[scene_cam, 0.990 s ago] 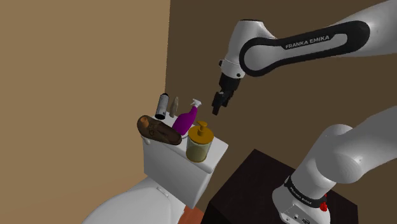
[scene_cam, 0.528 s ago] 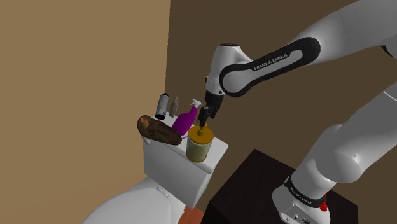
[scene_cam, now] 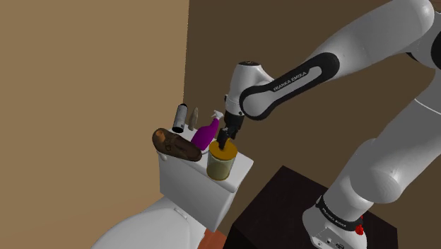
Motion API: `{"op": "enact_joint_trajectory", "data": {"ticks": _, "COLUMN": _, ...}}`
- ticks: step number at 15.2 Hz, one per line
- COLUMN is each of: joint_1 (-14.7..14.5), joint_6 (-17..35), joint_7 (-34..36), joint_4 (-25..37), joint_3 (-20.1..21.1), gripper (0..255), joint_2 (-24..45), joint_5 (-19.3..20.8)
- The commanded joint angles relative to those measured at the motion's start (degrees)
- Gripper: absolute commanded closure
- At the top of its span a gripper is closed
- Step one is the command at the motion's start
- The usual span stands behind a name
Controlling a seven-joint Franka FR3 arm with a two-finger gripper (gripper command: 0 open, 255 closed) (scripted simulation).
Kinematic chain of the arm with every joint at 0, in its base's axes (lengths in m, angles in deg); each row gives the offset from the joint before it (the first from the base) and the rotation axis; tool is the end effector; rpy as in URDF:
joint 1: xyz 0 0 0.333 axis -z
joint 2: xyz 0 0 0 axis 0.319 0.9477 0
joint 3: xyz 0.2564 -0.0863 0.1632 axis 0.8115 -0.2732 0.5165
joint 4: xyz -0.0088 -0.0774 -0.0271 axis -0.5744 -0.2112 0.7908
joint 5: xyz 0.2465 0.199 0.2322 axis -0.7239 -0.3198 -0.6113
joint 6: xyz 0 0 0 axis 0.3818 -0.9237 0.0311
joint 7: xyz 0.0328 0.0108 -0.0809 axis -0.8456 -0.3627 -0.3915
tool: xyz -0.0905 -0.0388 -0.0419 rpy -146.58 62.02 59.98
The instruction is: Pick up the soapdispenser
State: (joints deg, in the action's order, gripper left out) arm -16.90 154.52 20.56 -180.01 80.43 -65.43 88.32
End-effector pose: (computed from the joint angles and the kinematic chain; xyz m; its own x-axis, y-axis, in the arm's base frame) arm 0.4462 0.0880 0.3196 0.9907 0.1330 0.0279 0.1329 -0.9911 0.0052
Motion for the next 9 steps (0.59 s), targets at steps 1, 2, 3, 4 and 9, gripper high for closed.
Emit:
{"op": "enact_joint_trajectory", "data": {"ticks": 1, "joint_1": 0.0, "joint_6": 0.3, "joint_7": 0.1, "joint_4": -0.1, "joint_3": 0.0, "gripper": 0, "joint_2": 0.2, "joint_5": 0.1}}
{"op": "enact_joint_trajectory", "data": {"ticks": 2, "joint_1": 0.0, "joint_6": 0.3, "joint_7": 0.0, "joint_4": -0.2, "joint_3": 0.0, "gripper": 255, "joint_2": 0.1, "joint_5": 0.0}}
{"op": "enact_joint_trajectory", "data": {"ticks": 3, "joint_1": 0.0, "joint_6": 0.3, "joint_7": 0.0, "joint_4": -0.2, "joint_3": 0.0, "gripper": 255, "joint_2": 0.1, "joint_5": 0.0}}
{"op": "enact_joint_trajectory", "data": {"ticks": 4, "joint_1": 0.0, "joint_6": 0.3, "joint_7": 0.0, "joint_4": -0.2, "joint_3": 0.0, "gripper": 255, "joint_2": 0.1, "joint_5": 0.0}}
{"op": "enact_joint_trajectory", "data": {"ticks": 9, "joint_1": 0.0, "joint_6": 0.3, "joint_7": 0.0, "joint_4": -0.2, "joint_3": 0.0, "gripper": 255, "joint_2": 0.1, "joint_5": 0.0}}
